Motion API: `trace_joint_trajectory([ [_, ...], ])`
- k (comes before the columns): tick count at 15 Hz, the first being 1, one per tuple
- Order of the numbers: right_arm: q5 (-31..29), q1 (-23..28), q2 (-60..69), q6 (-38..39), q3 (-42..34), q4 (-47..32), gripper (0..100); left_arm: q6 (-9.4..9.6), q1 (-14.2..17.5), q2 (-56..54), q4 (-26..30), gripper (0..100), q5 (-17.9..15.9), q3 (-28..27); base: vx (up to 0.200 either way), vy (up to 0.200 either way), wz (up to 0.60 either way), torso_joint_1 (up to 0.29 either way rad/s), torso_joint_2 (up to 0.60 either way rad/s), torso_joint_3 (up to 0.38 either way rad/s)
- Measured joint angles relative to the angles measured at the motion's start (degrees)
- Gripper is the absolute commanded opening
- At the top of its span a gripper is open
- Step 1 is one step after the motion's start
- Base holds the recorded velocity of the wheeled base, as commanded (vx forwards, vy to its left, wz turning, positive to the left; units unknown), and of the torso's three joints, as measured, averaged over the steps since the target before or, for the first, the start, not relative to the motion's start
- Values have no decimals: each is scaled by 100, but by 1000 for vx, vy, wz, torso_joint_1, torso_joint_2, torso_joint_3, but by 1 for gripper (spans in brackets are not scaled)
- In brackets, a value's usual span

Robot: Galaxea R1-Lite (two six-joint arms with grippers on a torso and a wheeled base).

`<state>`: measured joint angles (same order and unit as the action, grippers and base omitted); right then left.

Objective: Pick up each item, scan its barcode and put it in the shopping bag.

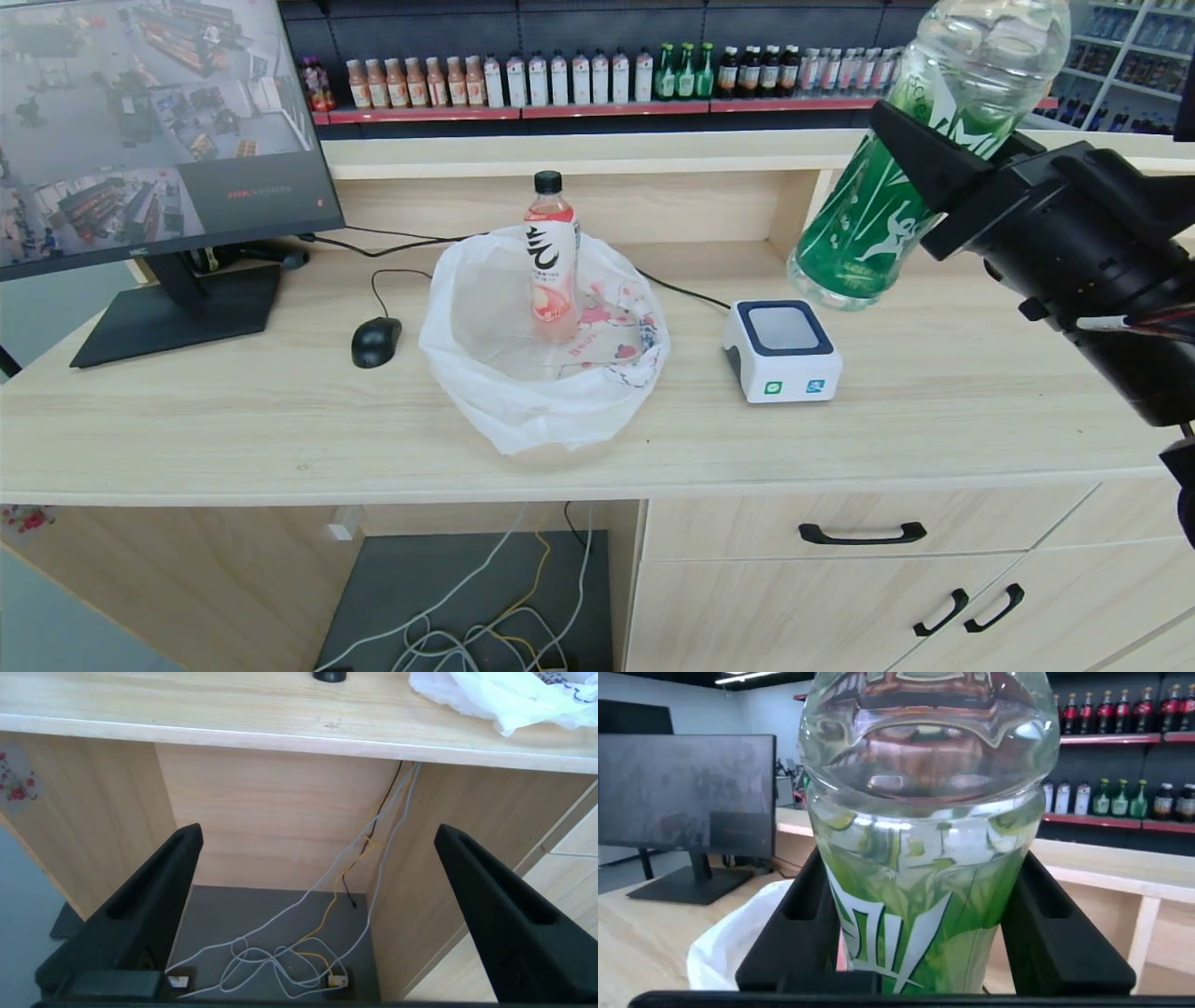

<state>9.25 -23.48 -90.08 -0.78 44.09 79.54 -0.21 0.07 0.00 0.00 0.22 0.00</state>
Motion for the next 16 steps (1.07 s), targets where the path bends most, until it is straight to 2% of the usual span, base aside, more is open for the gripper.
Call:
trace_joint_trajectory([
  [3, -12, -13, 130, -111, -304, 24, 0, 2, 2, 0, 0, 100, 0, 0, 0, 0, 0, 0, 0, 0],
  [6, 2, -41, 271, 113, -887, 200, 0, 2, -2, 0, 2, 100, 2, 0, 0, 0, 0, 0, 0, 0],
  [9, 10, -68, 282, 241, -973, 251, 0, 5, 0, 0, 0, 100, 0, 0, 0, 0, 0, 0, 0, 0],
  [16, -45, -179, 177, 302, -912, 205, 0, -23, -2, 0, 0, 100, 0, 0, 0, 200, 0, 2, 4, 4],
])
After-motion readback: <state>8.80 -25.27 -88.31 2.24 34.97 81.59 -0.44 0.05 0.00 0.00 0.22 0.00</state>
